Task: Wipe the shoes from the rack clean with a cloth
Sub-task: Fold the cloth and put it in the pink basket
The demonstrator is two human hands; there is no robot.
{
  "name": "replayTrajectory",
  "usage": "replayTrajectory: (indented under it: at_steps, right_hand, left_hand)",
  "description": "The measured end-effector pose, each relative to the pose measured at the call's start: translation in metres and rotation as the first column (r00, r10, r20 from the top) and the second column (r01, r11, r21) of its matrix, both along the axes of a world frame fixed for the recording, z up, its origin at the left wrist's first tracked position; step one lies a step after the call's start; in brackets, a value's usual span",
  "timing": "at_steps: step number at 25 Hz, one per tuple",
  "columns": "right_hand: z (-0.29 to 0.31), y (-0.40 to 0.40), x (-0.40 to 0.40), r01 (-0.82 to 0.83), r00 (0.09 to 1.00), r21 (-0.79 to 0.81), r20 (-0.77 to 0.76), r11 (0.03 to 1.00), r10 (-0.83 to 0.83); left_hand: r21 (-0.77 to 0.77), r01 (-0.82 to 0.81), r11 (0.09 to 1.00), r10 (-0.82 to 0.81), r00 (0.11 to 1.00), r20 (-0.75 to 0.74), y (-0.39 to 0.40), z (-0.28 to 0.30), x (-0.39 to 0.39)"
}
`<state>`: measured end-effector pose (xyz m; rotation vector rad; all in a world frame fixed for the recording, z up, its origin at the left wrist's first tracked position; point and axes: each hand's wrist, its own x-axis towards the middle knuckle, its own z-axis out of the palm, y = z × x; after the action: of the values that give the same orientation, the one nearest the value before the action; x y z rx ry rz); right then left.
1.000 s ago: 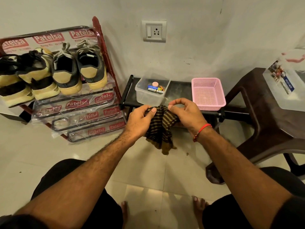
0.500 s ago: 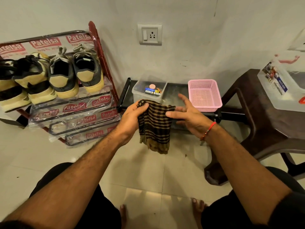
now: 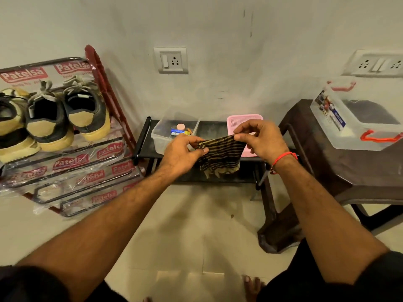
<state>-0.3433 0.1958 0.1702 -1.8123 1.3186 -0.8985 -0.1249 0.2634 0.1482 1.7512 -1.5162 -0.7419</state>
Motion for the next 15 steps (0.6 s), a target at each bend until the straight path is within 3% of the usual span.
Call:
replayTrajectory:
  at_steps: [2, 5, 9, 13, 15]
  right_hand:
    - [0.006, -0.026, -0.021, 0.086, 0.996, -0.048, 0.016, 0.995, -0.085]
    - [0.004, -0.07, -0.04, 0.2, 0.977, -0.074, 0.096, 0.977, -0.193]
    - [-0.021, -0.125, -0.051, 0.276, 0.957, -0.089, 0.12, 0.957, -0.265]
    - [-0.045, -0.162, -0.055, 0.367, 0.925, -0.165, 0.174, 0.916, -0.339]
    - [-0.06, -0.169, -0.057, 0.361, 0.93, -0.167, 0.139, 0.918, -0.34]
  left_hand:
    - [-0.02, -0.001, 1.0, 0.0, 1.0, -0.028, -0.039, 0.009, -0.023]
    - [0.052, 0.009, 0.999, 0.003, 0.978, -0.21, -0.097, 0.012, -0.057]
    - [0.096, -0.013, 0.995, 0.043, 0.949, -0.312, -0.163, -0.009, -0.086]
    - [-0.021, -0.025, 0.999, 0.018, 0.959, -0.284, -0.206, -0.037, -0.098]
    - [0.007, 0.045, 0.999, -0.042, 0.971, -0.233, -0.215, -0.053, -0.097]
